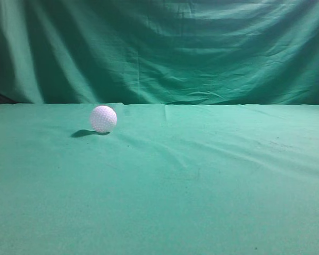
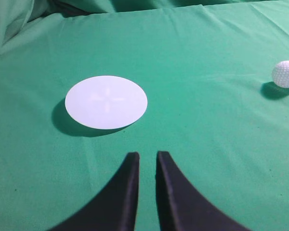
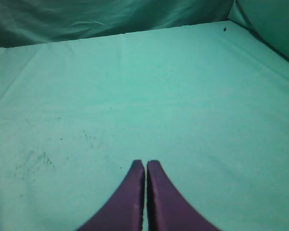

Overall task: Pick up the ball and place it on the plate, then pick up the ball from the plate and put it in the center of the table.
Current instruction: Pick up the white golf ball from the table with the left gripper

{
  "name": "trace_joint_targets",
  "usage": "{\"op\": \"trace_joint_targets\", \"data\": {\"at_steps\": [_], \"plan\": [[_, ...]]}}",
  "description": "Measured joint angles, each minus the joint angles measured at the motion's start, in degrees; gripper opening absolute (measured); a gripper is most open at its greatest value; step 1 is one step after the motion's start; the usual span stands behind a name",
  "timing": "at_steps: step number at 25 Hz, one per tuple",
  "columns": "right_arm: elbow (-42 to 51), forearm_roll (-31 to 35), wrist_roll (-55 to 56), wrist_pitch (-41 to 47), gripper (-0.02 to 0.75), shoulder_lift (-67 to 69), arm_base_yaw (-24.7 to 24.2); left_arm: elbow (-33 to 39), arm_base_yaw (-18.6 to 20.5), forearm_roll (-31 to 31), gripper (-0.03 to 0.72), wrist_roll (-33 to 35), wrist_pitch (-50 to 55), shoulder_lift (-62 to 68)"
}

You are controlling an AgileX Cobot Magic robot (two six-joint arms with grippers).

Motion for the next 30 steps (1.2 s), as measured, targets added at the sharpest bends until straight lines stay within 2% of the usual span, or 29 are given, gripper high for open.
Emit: {"op": "trace_joint_targets", "data": {"at_steps": [21,23,27,30], "plan": [[0.0,0.0,0.0,0.0,0.000,0.0,0.0,0.0,0.0,0.0,0.055,0.0,-0.3,0.0],[0.0,0.0,0.0,0.0,0.000,0.0,0.0,0.1,0.0,-1.8,0.055,0.0,-3.6,0.0],[0.0,0.0,0.0,0.0,0.000,0.0,0.0,0.1,0.0,-9.3,0.055,0.0,-22.5,0.0],[0.0,0.0,0.0,0.0,0.000,0.0,0.0,0.1,0.0,-10.5,0.055,0.0,-33.9,0.0]]}}
